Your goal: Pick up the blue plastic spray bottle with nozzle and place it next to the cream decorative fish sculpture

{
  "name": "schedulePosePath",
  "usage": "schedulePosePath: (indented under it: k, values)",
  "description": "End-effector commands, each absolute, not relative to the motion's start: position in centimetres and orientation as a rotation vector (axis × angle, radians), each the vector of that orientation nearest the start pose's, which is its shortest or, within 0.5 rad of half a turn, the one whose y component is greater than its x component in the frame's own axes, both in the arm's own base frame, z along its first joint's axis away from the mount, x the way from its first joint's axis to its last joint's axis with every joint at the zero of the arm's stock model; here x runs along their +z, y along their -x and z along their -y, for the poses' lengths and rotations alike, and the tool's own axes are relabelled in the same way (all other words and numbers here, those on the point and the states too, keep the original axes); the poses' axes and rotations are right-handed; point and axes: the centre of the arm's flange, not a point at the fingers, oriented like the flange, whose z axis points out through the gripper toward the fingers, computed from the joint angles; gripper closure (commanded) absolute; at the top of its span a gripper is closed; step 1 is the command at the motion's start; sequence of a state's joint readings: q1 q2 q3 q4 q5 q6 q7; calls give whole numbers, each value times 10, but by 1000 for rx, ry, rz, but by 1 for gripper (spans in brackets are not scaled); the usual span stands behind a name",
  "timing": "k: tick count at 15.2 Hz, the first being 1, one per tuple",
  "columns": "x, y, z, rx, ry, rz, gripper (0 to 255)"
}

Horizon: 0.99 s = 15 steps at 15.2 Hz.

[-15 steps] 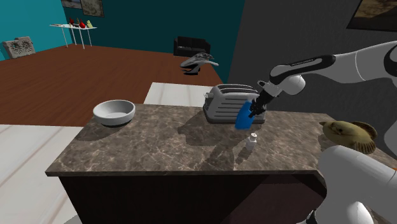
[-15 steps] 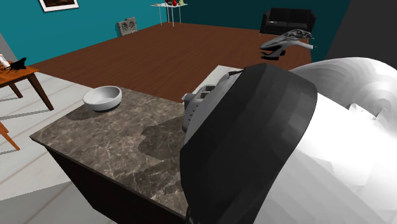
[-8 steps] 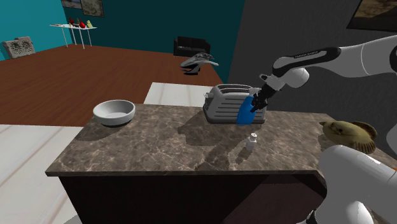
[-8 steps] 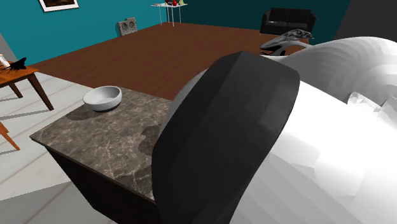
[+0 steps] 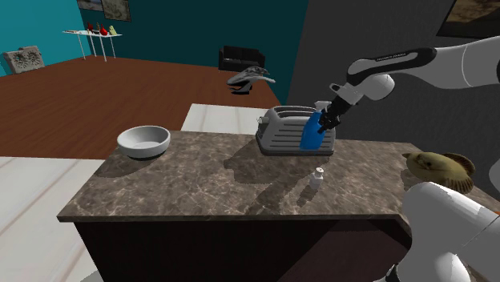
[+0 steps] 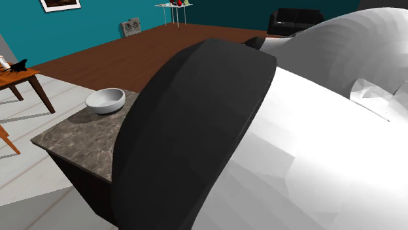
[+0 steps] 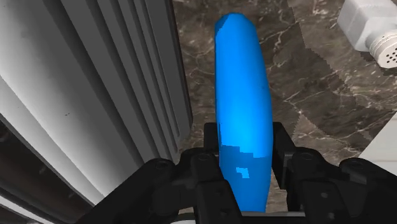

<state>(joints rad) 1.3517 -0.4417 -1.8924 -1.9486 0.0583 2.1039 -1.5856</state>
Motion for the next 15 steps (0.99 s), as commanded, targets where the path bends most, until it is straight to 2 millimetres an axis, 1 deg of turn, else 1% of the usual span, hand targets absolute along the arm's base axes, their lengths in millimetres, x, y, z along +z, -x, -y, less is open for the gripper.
schedulePosePath:
  k: [1,15]
  values:
    - [410,-480,342,-601,2522,1349,255]
    - [484,-480,342,-601,2522,1349,255]
